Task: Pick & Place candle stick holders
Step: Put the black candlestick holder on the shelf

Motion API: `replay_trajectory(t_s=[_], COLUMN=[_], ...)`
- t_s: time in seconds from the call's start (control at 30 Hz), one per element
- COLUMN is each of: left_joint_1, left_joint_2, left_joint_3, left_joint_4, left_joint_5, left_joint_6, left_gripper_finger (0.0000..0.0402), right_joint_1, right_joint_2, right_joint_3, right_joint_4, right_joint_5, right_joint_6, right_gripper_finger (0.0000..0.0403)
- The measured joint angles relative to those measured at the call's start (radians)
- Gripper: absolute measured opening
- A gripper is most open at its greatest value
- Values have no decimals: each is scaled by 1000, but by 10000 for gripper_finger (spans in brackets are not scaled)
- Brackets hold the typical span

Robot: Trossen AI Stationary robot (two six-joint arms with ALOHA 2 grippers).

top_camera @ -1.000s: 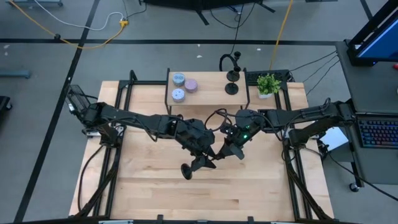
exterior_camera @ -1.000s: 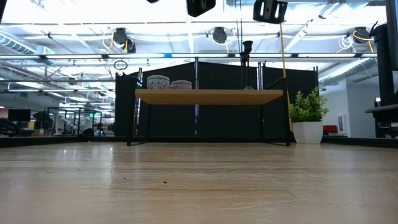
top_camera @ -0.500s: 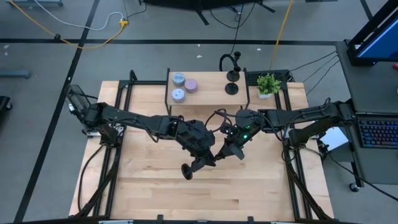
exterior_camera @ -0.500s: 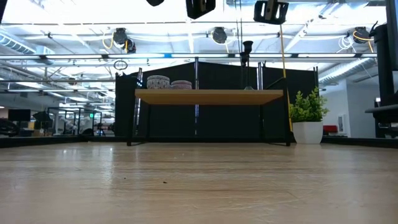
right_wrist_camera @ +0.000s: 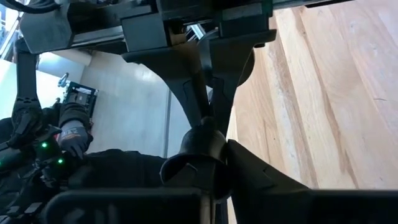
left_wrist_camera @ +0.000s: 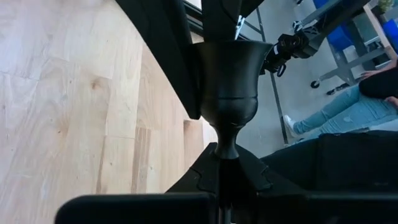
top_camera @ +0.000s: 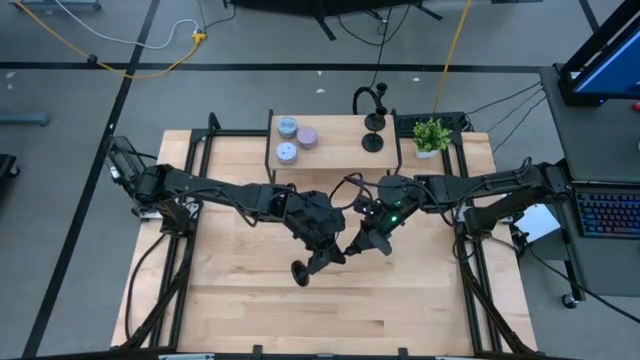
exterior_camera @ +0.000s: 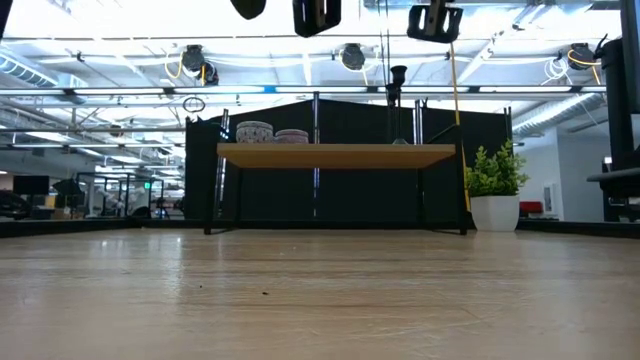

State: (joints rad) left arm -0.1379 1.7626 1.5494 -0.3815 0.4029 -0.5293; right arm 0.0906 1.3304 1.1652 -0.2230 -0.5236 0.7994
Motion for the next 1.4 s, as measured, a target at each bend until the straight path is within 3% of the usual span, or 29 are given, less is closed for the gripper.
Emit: replay_trajectory(t_s=[0.8,1.1,1.4], left_joint_1=[-2,-7,-4], left_joint_2=[-2,-28,-75], left_joint_3=[1,1,1], left_joint_4=[-65,-161,-192], left_joint_5=[50,58,-61], left_joint_6=[38,68,110], left_gripper_finger=[10,10,10], right_joint_1=[0,1,39], right_joint_2=[0,-36,-169], right_joint_3=[0,-1,0], right_joint_4=[-6,-65,-208], right_joint_5=[-55,-42,173], right_joint_6=[66,72,42], right_gripper_finger=[85,64,15])
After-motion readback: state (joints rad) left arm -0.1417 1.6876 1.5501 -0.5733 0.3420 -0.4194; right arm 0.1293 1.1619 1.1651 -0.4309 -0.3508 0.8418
